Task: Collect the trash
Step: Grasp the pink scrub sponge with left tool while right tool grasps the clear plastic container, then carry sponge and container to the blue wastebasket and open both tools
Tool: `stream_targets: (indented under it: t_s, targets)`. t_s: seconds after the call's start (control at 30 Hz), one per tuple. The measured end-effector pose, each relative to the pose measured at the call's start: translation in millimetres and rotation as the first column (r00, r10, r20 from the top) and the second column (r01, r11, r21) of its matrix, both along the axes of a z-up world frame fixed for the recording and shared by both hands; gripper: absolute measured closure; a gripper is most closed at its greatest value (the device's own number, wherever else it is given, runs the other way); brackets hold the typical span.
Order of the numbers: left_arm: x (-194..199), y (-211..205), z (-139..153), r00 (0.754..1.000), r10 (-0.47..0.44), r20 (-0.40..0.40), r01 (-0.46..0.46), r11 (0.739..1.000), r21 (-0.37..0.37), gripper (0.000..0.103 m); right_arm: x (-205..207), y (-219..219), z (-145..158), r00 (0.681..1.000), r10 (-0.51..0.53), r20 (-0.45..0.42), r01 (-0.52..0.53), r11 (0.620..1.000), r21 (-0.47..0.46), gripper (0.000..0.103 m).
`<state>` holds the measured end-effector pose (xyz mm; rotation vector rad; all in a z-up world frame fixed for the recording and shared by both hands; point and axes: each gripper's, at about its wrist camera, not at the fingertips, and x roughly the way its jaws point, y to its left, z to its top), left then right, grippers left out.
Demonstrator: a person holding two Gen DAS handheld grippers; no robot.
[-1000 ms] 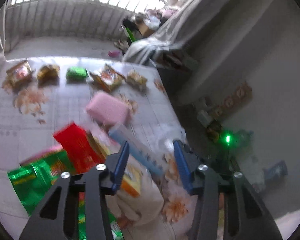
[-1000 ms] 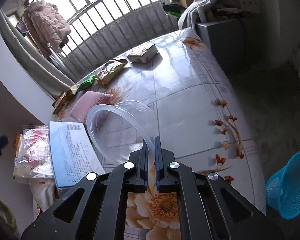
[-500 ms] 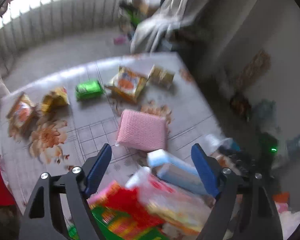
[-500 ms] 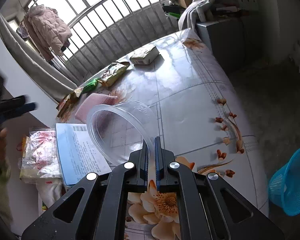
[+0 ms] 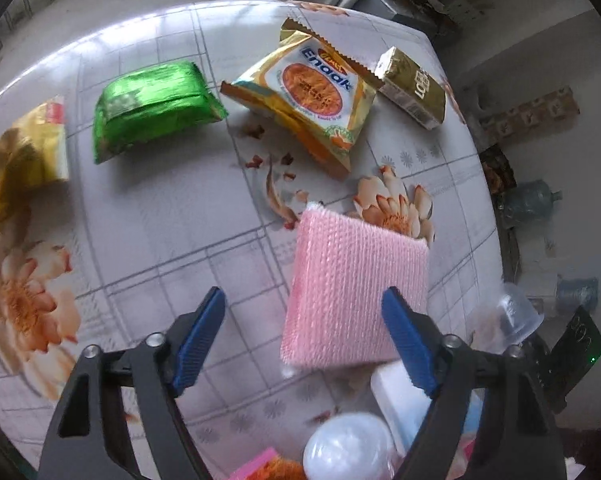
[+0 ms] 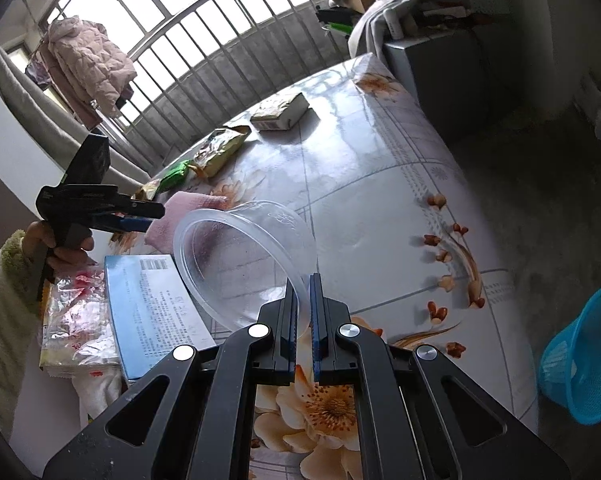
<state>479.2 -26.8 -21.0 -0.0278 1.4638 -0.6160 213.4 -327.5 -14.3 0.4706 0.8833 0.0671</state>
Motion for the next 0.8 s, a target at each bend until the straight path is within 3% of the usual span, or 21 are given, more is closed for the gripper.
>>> stream_targets:
  t_s: [0.17, 0.47, 0.8]
  targets:
    - [-2, -2, 2, 1.000, -0.009, 0.002, 0.009, 0.998, -0.058, 0.061, 0, -1, -2, 1.000, -0.005, -0.008, 0.005, 1.000, 0.006, 0.099]
    - [-8, 2, 21, 0.996, 0.000, 0.084, 0.009, 0.994, -0.107, 0.077, -5, -1, -1, 1.000, -0.012, -0.006, 0.012, 1.000, 0.013, 0.099]
    - [-16, 13, 60, 0.981, 0.061, 0.186, -0.024, 0.980, -0.198, 0.081, -10, -1, 3, 1.000, -0.025, 0.002, 0.025, 1.000, 0.015, 0.099]
